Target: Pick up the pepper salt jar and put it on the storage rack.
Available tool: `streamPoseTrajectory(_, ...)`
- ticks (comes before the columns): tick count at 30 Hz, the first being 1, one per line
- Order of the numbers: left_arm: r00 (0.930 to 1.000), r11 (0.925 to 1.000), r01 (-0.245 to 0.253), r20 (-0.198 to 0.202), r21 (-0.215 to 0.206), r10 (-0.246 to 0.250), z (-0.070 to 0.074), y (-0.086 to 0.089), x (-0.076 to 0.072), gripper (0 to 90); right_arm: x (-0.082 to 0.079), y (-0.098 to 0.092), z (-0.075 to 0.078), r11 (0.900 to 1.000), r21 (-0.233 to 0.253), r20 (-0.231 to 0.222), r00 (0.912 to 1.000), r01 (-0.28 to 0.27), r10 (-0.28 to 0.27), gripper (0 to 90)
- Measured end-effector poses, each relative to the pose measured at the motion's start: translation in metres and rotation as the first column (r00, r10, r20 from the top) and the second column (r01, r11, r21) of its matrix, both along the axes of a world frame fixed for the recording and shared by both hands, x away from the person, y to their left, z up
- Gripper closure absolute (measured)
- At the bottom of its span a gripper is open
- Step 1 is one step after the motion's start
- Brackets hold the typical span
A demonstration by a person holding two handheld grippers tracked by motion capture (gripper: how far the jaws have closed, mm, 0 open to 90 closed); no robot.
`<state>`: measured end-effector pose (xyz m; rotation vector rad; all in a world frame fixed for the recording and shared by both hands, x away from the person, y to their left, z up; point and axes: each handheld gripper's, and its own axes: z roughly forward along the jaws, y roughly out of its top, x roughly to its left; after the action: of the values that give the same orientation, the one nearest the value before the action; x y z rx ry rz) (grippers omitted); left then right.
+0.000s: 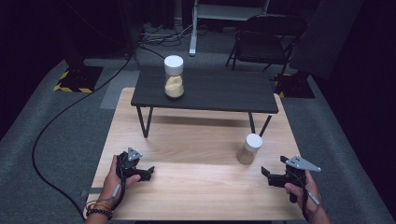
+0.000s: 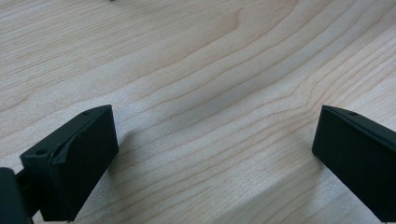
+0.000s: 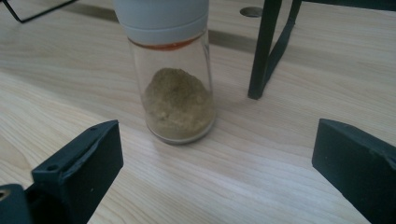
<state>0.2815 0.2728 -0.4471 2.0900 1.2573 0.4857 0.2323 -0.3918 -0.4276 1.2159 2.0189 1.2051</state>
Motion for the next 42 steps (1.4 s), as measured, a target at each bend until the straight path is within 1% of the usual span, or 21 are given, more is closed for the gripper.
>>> streamPoseTrajectory(2,1.0,1.0,0.0,0.0,0.0,0.0,0.0,0.0,0.0,0.4,0.0,0.004,-0.002,1.0,0.0,0.009,1.0,0.002,-0.002,1.7)
streamPoseTrajectory(8,1.0,1.0,0.0,0.0,0.0,0.0,0.0,0.0,0.0,0.4,0.003,0.015,-0.004,1.0,-0.025,0.017,0.9998,-0.004,0.004,1.7)
streamPoseTrajectory(11,1.0,1.0,0.0,0.0,0.0,0.0,0.0,0.0,0.0,0.4,0.005,0.019,-0.004,1.0,-0.022,0.015,0.9999,-0.008,0.008,1.7)
streamPoseTrajectory(18,1.0,1.0,0.0,0.0,0.0,0.0,0.0,0.0,0.0,0.4,0.009,0.028,-0.004,0.999,-0.046,0.009,0.9997,-0.024,0.024,1.7)
streamPoseTrajectory(20,1.0,1.0,0.0,0.0,0.0,0.0,0.0,0.0,0.0,0.4,0.01,0.031,-0.004,0.998,-0.052,0.008,0.9998,-0.019,0.02,1.7)
streamPoseTrajectory(22,1.0,1.0,0.0,0.0,0.0,0.0,0.0,0.0,0.0,0.4,0.011,0.032,-0.004,0.999,-0.046,0.009,0.9999,-0.011,0.012,1.8)
streamPoseTrajectory(27,1.0,1.0,0.0,0.0,0.0,0.0,0.0,0.0,0.0,0.4,0.016,0.035,-0.003,0.998,-0.061,0.002,0.9999,-0.01,0.01,1.7)
streamPoseTrajectory(33,1.0,1.0,0.0,0.0,0.0,0.0,0.0,0.0,0.0,0.4,0.019,0.04,-0.004,0.998,-0.057,0.009,1.0,-0.002,0.002,1.7)
streamPoseTrajectory(36,1.0,1.0,0.0,0.0,0.0,0.0,0.0,0.0,0.0,0.4,0.022,0.043,-0.003,0.998,-0.06,0.008,1.0,-0.005,0.006,1.7)
streamPoseTrajectory(40,1.0,1.0,0.0,0.0,0.0,0.0,0.0,0.0,0.0,0.4,0.026,0.046,-0.001,0.999,-0.046,0.01,0.9999,-0.01,0.01,1.7)
streamPoseTrajectory(42,1.0,1.0,0.0,0.0,0.0,0.0,0.0,0.0,0.0,0.4,0.027,0.049,0.0,0.999,-0.047,0.016,0.9998,-0.012,0.013,1.7)
